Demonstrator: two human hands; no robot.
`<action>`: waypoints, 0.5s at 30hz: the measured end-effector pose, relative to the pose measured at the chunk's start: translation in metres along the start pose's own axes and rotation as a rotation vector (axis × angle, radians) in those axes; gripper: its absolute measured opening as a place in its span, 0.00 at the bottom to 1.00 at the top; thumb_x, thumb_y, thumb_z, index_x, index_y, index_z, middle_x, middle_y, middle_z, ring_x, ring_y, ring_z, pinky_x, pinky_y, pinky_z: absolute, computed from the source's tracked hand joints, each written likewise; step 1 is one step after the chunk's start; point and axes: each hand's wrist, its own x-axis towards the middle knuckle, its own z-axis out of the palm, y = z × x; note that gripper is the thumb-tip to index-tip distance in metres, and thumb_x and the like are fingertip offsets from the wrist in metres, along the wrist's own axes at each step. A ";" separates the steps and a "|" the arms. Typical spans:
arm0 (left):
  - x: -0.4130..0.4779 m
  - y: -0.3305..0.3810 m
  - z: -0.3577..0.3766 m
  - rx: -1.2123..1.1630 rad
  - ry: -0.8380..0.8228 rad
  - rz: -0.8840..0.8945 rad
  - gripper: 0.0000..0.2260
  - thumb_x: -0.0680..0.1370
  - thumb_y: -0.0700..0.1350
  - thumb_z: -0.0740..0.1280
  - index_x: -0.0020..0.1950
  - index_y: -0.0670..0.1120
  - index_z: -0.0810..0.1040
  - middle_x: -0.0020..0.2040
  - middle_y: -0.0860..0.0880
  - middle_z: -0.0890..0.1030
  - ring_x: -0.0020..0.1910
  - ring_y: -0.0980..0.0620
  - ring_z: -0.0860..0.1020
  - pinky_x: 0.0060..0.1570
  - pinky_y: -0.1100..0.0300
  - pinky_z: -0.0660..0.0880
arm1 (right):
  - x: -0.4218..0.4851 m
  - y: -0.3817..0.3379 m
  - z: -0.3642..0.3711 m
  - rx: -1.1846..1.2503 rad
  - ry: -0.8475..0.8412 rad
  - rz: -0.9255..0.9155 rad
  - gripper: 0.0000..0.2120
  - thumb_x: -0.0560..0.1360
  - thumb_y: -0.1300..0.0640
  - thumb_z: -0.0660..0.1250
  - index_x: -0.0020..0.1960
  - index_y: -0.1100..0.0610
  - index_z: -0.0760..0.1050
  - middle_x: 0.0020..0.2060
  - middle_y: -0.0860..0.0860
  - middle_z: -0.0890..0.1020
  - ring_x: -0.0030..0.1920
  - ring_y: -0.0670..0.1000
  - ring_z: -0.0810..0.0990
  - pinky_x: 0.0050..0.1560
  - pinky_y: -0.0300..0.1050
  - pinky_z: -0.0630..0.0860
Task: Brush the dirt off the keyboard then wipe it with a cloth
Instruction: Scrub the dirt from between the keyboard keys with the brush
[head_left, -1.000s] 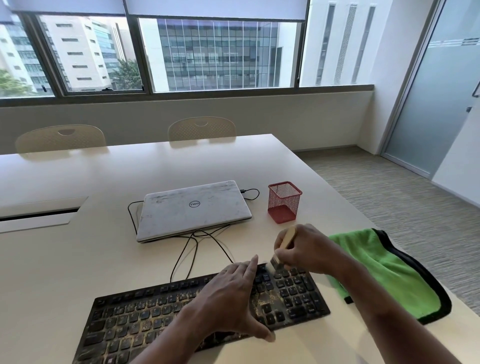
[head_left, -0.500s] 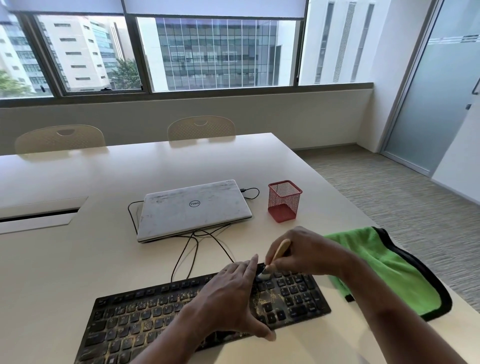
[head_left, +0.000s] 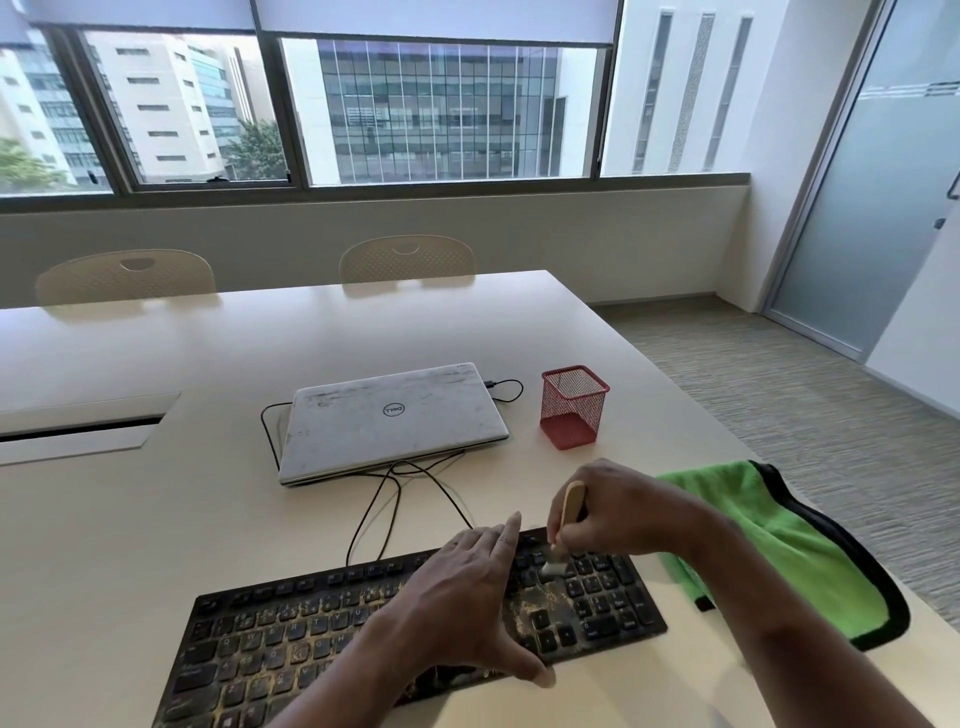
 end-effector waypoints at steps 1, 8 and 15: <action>0.000 0.000 0.000 -0.001 0.001 -0.001 0.66 0.65 0.76 0.71 0.81 0.45 0.32 0.84 0.47 0.50 0.81 0.49 0.51 0.73 0.63 0.42 | 0.000 0.001 -0.001 0.015 0.027 0.004 0.06 0.71 0.59 0.71 0.43 0.53 0.87 0.33 0.42 0.84 0.33 0.42 0.82 0.35 0.34 0.75; 0.000 0.000 0.000 0.015 -0.001 -0.007 0.66 0.65 0.76 0.71 0.81 0.45 0.32 0.83 0.47 0.51 0.81 0.49 0.52 0.74 0.62 0.43 | 0.002 0.007 0.005 0.038 0.096 0.013 0.03 0.74 0.57 0.74 0.46 0.52 0.87 0.38 0.44 0.87 0.38 0.43 0.84 0.40 0.33 0.77; 0.001 -0.001 0.001 0.010 0.002 -0.005 0.66 0.64 0.76 0.71 0.82 0.45 0.33 0.83 0.47 0.53 0.80 0.49 0.54 0.76 0.61 0.47 | 0.005 -0.001 0.001 0.025 0.014 -0.046 0.06 0.75 0.58 0.73 0.51 0.52 0.87 0.41 0.41 0.86 0.42 0.38 0.83 0.45 0.29 0.76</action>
